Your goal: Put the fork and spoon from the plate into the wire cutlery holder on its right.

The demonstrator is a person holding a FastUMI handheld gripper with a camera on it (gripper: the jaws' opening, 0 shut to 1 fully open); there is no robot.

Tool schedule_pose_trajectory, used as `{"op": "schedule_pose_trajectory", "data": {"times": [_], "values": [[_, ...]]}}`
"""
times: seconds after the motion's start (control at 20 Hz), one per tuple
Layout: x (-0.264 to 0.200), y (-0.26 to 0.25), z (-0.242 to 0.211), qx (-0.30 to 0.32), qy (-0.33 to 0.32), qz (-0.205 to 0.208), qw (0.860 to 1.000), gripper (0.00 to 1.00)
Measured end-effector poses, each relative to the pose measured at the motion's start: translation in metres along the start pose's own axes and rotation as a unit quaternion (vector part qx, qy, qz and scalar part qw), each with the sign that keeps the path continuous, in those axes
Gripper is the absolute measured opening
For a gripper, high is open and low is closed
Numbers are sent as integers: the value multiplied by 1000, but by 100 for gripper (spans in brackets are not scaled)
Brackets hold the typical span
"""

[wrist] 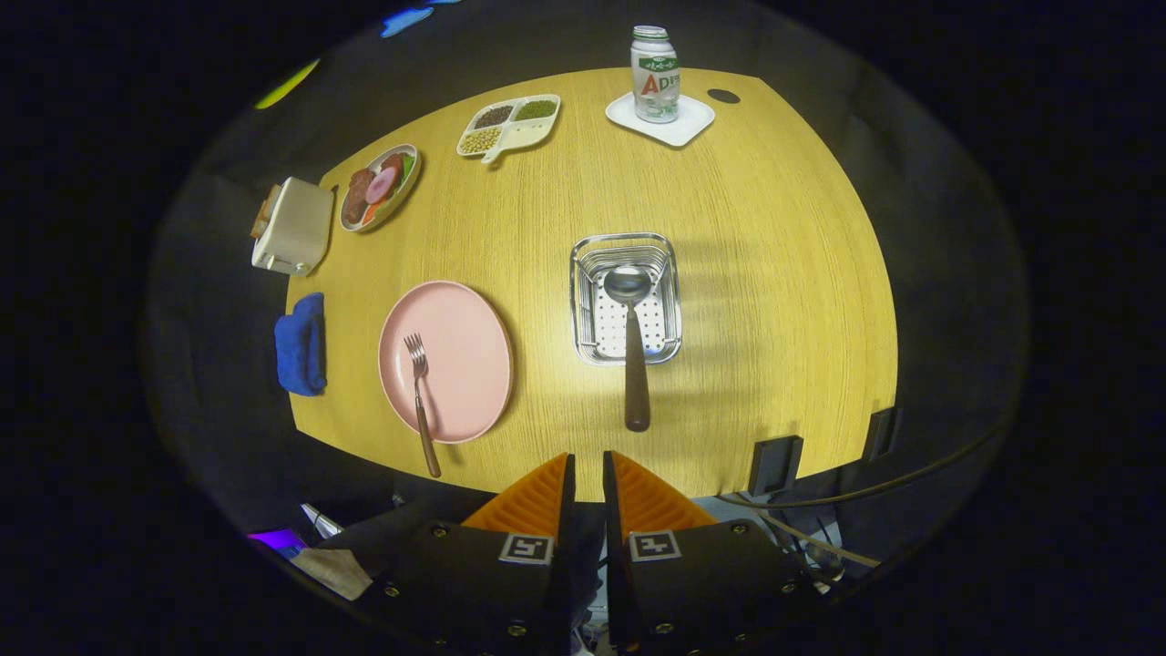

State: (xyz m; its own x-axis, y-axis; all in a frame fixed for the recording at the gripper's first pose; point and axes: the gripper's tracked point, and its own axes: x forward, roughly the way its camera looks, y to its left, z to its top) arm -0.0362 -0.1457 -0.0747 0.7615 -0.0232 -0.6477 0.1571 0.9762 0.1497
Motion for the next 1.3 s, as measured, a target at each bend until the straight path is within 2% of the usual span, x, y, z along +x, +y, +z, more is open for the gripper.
{"op": "schedule_pose_trajectory", "data": {"times": [0.7, 1.3], "values": [[31, 92, 3, -31, -21, 55, 998, 16], [88, 167, -27, -80, 28, 84, 993, 16]]}}
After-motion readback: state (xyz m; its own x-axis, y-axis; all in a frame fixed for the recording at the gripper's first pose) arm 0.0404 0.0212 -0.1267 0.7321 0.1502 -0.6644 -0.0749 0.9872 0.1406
